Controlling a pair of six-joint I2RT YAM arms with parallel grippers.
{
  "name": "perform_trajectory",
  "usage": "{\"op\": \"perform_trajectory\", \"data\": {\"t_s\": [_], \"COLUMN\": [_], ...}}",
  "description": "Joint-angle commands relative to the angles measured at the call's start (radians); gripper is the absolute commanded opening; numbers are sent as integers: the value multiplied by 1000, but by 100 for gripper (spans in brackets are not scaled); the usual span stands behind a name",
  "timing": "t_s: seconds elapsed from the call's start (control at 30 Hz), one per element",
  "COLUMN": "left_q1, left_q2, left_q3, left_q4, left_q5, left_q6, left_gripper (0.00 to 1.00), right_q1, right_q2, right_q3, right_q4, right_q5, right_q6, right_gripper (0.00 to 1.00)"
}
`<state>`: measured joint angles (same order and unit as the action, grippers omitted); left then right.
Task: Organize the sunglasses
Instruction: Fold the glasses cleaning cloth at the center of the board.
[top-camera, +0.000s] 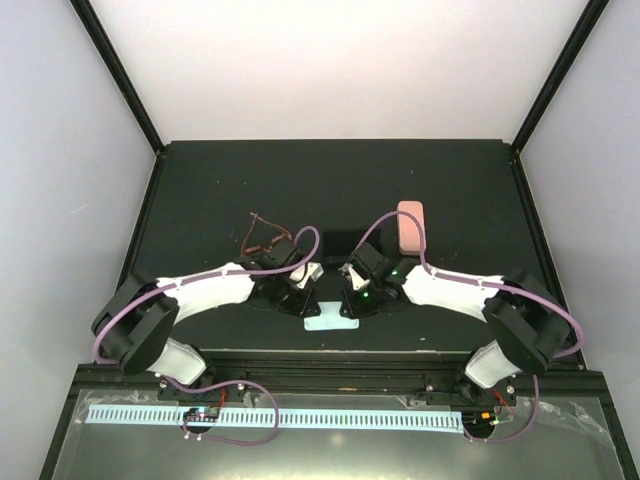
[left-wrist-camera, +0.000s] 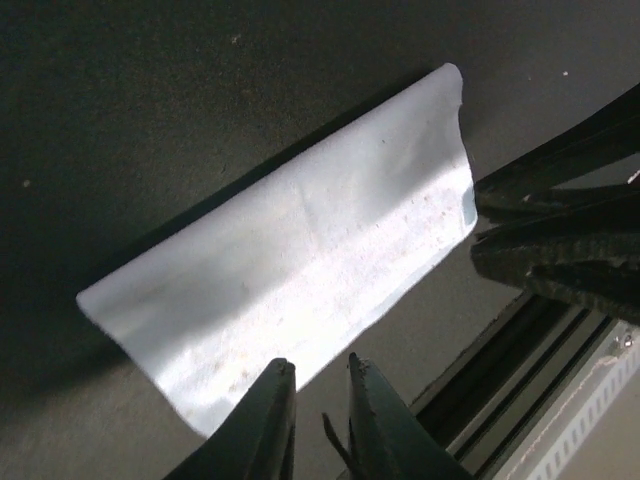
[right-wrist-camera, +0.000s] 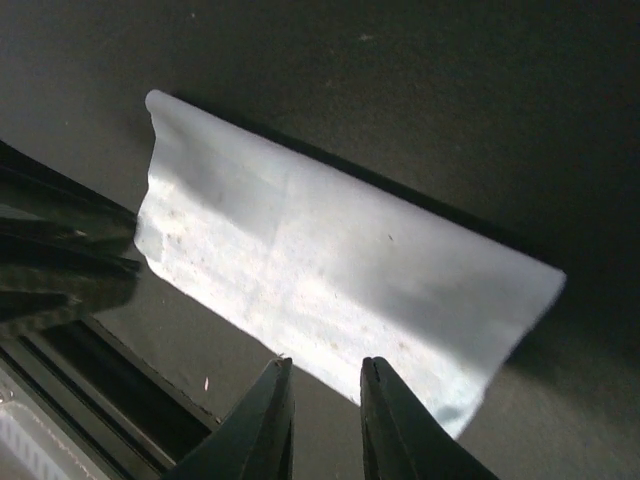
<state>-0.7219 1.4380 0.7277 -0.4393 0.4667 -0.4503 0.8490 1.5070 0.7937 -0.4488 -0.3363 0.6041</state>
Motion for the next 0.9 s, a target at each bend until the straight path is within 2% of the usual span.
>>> {"op": "perform_trajectory", "data": {"t_s": [0.0,0.17,0.3,0.47,0.67,0.87], "left_q1": [-12,-25,-48,-79,-79,-79], "left_q2": [86,137,108,42,-119,-140], "left_q3": [5,-53,-116,-185,-113,-49], "left_q4": [115,131,98,79,36,108], "left_q5": [57,22,-48,-78,-84,-223], "left_q6": [-67,-96,-125,-169,-148,-246], "left_gripper": [14,11,9,8,9,12], "right_q1": [19,34,36,35,36,35], "right_q2": [71,108,38,-56,-112,-14], "right_q3": [41,-10,-105,-162,-81,21], "right_q4": [47,62,37,-69,-74,57], "right_q5": [4,5,51,207,256,136], "right_q6": [5,27,64,123,123,90], "right_gripper": [20,17,16,16,16,17]}}
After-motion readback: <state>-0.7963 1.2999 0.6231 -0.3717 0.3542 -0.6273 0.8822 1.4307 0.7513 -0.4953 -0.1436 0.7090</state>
